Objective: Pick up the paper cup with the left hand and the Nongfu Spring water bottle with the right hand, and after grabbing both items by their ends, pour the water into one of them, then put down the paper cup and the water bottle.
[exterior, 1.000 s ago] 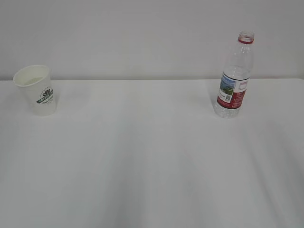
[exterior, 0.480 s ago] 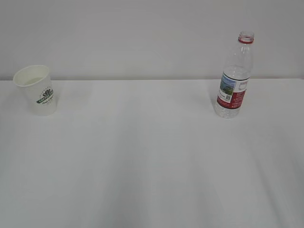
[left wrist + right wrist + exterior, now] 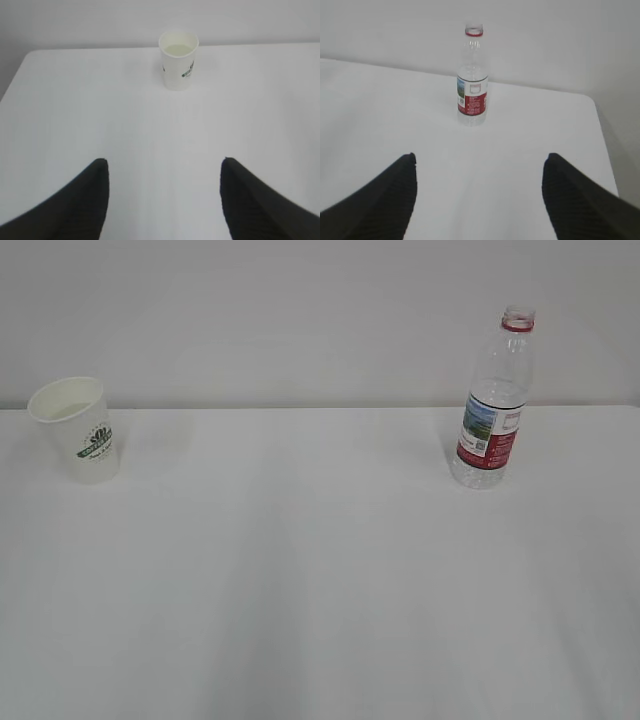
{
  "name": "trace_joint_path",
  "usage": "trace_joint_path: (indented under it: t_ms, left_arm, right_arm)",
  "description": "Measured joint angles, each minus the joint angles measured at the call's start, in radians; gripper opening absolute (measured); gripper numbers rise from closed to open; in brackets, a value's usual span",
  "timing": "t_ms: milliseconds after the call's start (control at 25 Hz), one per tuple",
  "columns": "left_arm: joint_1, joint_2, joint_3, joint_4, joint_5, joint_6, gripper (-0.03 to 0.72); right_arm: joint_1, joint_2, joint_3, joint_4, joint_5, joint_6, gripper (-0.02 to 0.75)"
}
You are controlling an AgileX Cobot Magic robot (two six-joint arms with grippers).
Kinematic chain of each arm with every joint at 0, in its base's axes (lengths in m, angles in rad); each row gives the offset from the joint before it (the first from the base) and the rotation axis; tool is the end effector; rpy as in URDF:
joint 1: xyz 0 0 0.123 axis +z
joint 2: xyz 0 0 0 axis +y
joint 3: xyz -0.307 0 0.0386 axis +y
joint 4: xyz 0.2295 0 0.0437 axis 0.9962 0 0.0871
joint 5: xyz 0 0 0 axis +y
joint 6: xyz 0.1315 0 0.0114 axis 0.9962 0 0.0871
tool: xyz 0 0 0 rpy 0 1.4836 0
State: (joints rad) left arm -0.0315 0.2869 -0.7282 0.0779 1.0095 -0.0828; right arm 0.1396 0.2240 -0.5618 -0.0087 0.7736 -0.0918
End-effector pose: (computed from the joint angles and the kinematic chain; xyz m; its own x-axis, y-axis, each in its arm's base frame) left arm 0.0224 0.0080 0.3236 -0.4597 -0.0267 -0.8877 -0.0460 0.9989 -0.0062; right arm 0.0351 0.0041 0.3009 -0.3236 -0.1443 -0.9351 -0.1659 0.9816 -0.0940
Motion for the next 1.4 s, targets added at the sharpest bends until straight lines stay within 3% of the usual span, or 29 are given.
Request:
trace_joint_path:
  t_ms: [520, 960, 1400]
  left_arm:
    - [0.0, 0.0, 0.0, 0.0, 0.202, 0.004, 0.501]
    - [0.0, -0.011, 0.125, -0.011, 0.219, 0.004, 0.468]
    - [0.0, -0.281, 0.162, -0.026, 0.211, 0.004, 0.447]
  right_arm:
    - [0.0, -0.004, -0.054, -0.101, 0.367, 0.103, 0.588]
    - [0.0, -0.132, -0.001, -0.154, 0.469, 0.166, 0.587]
    - [0.0, -0.24, 0.024, -0.147, 0.48, 0.2, 0.588]
